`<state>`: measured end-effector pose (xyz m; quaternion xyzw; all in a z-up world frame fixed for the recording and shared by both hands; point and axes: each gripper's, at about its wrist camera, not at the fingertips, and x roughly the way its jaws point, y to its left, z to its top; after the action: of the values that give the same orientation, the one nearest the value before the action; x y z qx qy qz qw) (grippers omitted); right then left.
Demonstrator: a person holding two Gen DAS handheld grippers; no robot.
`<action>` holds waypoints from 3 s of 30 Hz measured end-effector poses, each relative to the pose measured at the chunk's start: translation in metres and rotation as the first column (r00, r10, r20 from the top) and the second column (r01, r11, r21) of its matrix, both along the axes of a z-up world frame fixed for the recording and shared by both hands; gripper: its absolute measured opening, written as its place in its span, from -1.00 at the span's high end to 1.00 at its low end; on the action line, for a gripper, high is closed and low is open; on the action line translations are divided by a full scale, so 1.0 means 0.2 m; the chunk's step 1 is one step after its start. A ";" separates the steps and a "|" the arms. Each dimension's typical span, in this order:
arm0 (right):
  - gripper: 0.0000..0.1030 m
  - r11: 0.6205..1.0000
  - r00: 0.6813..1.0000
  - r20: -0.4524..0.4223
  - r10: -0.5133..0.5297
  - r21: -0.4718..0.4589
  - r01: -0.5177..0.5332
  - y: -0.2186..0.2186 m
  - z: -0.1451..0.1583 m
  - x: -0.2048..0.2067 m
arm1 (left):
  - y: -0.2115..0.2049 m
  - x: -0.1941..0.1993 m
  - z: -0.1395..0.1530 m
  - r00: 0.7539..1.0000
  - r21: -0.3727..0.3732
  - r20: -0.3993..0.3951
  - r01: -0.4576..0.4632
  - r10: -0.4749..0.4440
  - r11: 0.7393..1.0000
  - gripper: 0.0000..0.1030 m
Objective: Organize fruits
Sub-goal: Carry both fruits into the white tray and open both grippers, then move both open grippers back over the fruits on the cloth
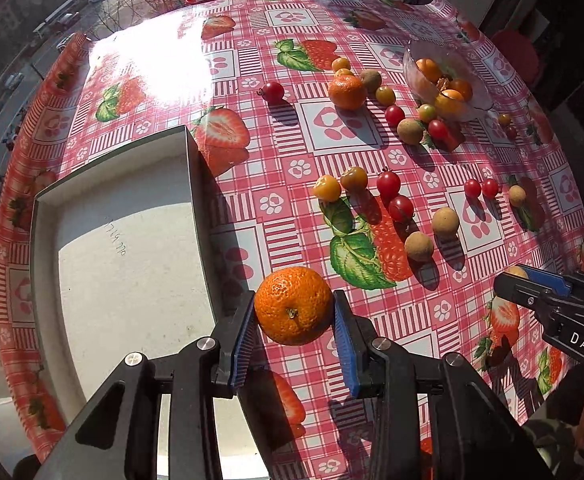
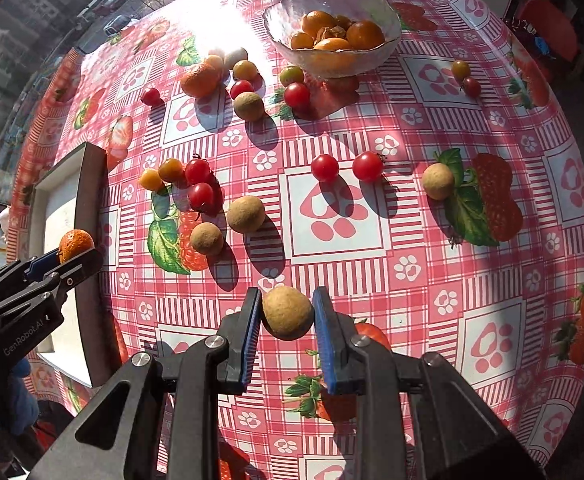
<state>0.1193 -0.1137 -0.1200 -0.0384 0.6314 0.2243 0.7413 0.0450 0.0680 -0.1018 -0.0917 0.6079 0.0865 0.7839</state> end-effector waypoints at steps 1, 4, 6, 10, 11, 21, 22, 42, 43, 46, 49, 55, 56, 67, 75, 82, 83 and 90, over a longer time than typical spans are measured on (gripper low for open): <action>0.45 1.000 1.000 -0.002 0.012 -0.017 -0.012 -0.01 0.01 -0.04 | 0.02 -0.03 0.01 1.000 0.001 -0.001 -0.008 0.008 1.000 0.26; 0.45 0.999 0.999 -0.006 0.050 -0.010 -0.050 0.08 0.04 -0.11 | 0.11 -0.13 0.01 0.999 0.003 -0.009 -0.044 0.044 0.999 0.26; 0.45 0.997 0.997 -0.008 0.077 -0.003 -0.077 0.15 0.06 -0.16 | 0.18 -0.21 0.02 0.997 0.004 -0.015 -0.074 0.074 0.997 0.26; 0.45 0.990 0.990 -0.019 0.141 0.020 -0.140 0.32 0.09 -0.27 | 0.30 -0.34 0.00 0.992 0.030 -0.035 -0.117 0.118 0.993 0.26; 0.45 0.987 0.987 -0.021 0.160 0.025 -0.159 0.37 0.10 -0.30 | 0.33 -0.37 -0.01 0.991 0.040 -0.041 -0.125 0.126 0.991 0.26; 0.45 0.944 0.942 -0.067 0.328 0.063 -0.324 0.82 0.09 -0.59 | 0.62 -0.64 -0.17 0.963 0.074 -0.117 -0.235 0.242 0.969 0.26; 0.45 0.939 0.936 -0.075 0.343 0.059 -0.339 0.86 0.07 -0.62 | 0.63 -0.65 -0.19 0.961 0.075 -0.122 -0.239 0.247 0.968 0.26; 0.08 0.874 0.878 -0.126 0.461 -0.105 -0.474 1.20 -0.26 -0.78 | 0.65 -0.73 -0.29 0.960 0.096 -0.139 -0.232 0.244 0.968 -0.24; 0.07 0.877 0.879 -0.130 0.459 -0.096 -0.472 1.21 -0.26 -0.78 | 0.66 -0.74 -0.29 0.960 0.087 -0.144 -0.231 0.242 0.969 -0.24; 0.00 0.883 0.883 -0.138 0.449 -0.081 -0.462 1.22 -0.25 -0.77 | 0.67 -0.74 -0.29 0.959 0.082 -0.157 -0.227 0.238 0.970 -0.24; -0.18 0.889 0.888 -0.130 0.442 -0.066 -0.452 1.23 -0.21 -0.76 | 0.70 -0.75 -0.26 0.959 0.077 -0.157 -0.225 0.235 0.971 -0.32; -0.93 0.896 0.893 -0.078 0.442 0.006 -0.443 1.25 -0.05 -0.75 | 0.70 -0.72 -0.16 0.970 0.091 -0.105 -0.208 0.217 0.974 -0.59; -0.93 0.900 0.897 -0.076 0.436 0.014 -0.437 1.24 -0.03 -0.75 | 0.69 -0.71 -0.15 0.972 0.094 -0.102 -0.202 0.211 0.975 -0.59; -0.93 0.975 0.973 -0.053 0.223 -0.008 -0.223 0.71 0.06 -0.46 | 0.38 -0.43 0.04 0.998 0.091 -0.046 -0.048 0.053 0.995 -0.59; -0.93 0.996 0.994 -0.112 -0.008 -0.093 -0.002 0.19 -0.08 -0.37 | -0.02 -0.20 0.08 0.992 0.066 -0.053 0.118 -0.115 0.991 -0.59; -0.93 0.984 0.984 -0.119 -0.132 -0.139 0.115 -0.16 -0.15 -0.27 | -0.22 -0.01 -0.03 0.986 0.044 -0.076 0.153 -0.150 0.987 -0.59; -0.93 0.981 0.983 -0.113 -0.144 -0.143 0.127 -0.21 -0.16 -0.25 | -0.24 0.02 -0.05 0.986 0.041 -0.080 0.148 -0.144 0.988 -0.59; -0.93 0.975 0.983 -0.067 -0.172 -0.152 0.160 -0.39 -0.18 -0.08 | -0.33 0.22 -0.17 0.989 0.029 -0.095 0.113 -0.110 0.993 -0.59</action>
<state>0.1035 -0.1927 -0.1568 -0.0307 0.6763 0.1161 0.7268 0.0884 0.0020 -0.1359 -0.0399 0.6463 0.0572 0.7599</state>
